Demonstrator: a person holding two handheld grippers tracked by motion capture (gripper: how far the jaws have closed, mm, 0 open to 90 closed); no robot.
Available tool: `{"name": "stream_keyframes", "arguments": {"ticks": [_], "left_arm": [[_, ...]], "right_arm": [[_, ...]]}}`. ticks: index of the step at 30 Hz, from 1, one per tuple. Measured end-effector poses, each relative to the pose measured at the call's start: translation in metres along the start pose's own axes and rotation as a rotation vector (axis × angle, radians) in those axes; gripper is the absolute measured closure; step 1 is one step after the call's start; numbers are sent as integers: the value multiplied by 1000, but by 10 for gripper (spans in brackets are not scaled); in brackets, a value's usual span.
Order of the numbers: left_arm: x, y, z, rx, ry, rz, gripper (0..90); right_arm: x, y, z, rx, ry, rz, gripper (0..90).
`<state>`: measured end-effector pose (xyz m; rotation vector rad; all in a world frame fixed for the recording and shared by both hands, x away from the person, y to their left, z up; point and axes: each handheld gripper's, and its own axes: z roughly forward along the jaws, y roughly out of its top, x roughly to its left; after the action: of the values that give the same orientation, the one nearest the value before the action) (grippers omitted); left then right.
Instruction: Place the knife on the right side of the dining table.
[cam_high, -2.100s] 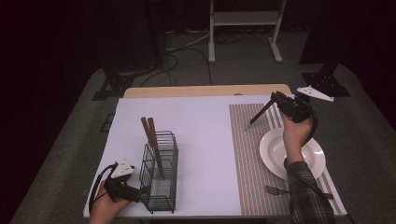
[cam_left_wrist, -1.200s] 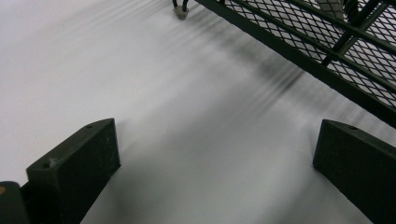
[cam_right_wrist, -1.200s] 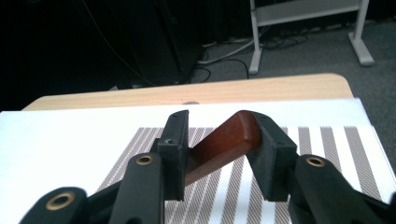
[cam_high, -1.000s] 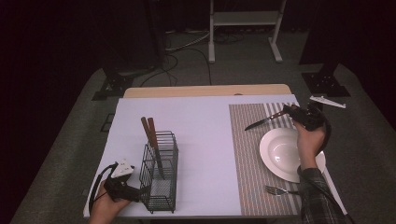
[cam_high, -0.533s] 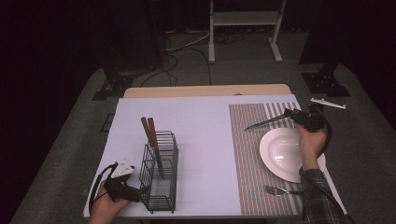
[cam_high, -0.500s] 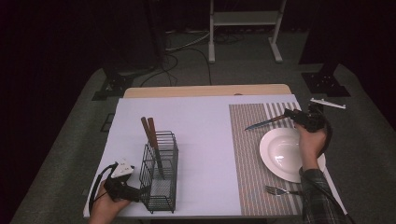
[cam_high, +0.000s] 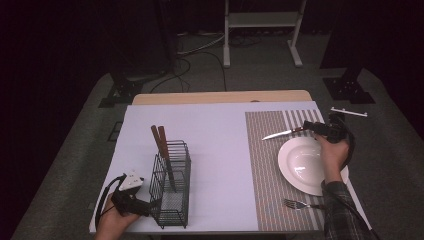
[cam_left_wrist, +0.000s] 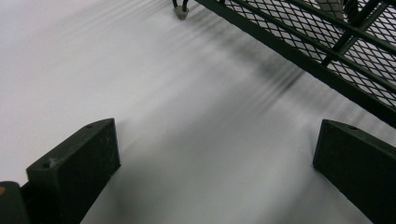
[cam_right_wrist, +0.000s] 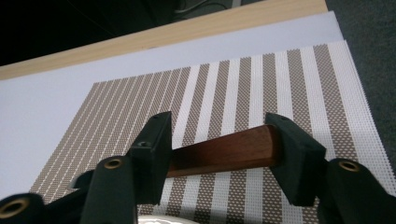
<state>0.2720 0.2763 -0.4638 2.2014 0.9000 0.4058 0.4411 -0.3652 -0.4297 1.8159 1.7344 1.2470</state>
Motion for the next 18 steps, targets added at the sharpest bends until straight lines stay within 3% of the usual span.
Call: {"name": "stream_keyframes", "arguments": {"ticks": [18], "left_arm": [[0,0,0,0,0,0,0]], "right_arm": [[1,-1,12,117,-47,-25,277]]}}
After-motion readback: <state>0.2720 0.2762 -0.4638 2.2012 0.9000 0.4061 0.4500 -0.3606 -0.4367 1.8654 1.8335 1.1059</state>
